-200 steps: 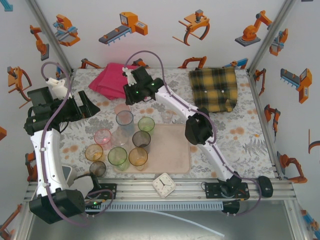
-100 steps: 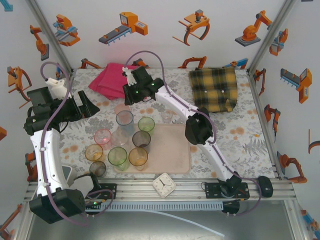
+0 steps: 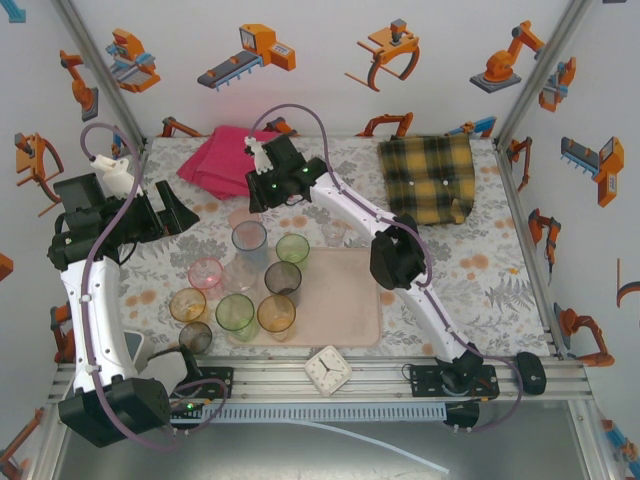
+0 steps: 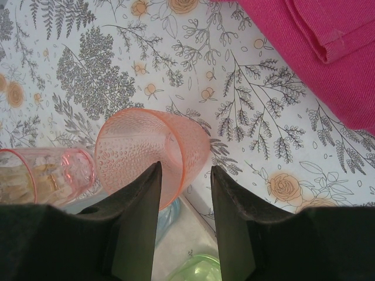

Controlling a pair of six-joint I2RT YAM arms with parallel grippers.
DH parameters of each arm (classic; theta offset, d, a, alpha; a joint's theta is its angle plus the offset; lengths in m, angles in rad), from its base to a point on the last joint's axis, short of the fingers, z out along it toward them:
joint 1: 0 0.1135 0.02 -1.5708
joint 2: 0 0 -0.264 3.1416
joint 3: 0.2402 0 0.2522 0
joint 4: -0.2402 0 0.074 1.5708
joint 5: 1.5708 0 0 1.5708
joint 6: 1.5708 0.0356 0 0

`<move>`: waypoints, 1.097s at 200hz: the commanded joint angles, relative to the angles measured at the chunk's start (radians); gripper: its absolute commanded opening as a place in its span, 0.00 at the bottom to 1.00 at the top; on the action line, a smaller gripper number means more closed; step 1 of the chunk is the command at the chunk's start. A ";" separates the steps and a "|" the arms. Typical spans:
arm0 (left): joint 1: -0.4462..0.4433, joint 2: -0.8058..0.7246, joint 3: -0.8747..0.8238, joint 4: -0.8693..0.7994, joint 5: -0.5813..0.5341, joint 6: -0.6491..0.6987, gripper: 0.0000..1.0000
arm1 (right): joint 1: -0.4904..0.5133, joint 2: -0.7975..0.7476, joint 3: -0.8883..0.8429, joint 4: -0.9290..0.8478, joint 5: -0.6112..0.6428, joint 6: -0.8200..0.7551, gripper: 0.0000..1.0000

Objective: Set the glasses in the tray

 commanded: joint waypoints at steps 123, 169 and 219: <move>0.008 0.003 -0.007 0.014 0.019 -0.006 0.97 | 0.003 0.009 0.009 -0.047 -0.017 -0.015 0.37; 0.008 0.007 -0.006 0.013 0.018 -0.007 0.97 | 0.003 0.025 0.026 -0.069 -0.022 -0.021 0.36; 0.008 0.005 -0.007 0.013 0.018 -0.006 0.97 | 0.003 0.037 0.041 -0.086 -0.003 -0.030 0.35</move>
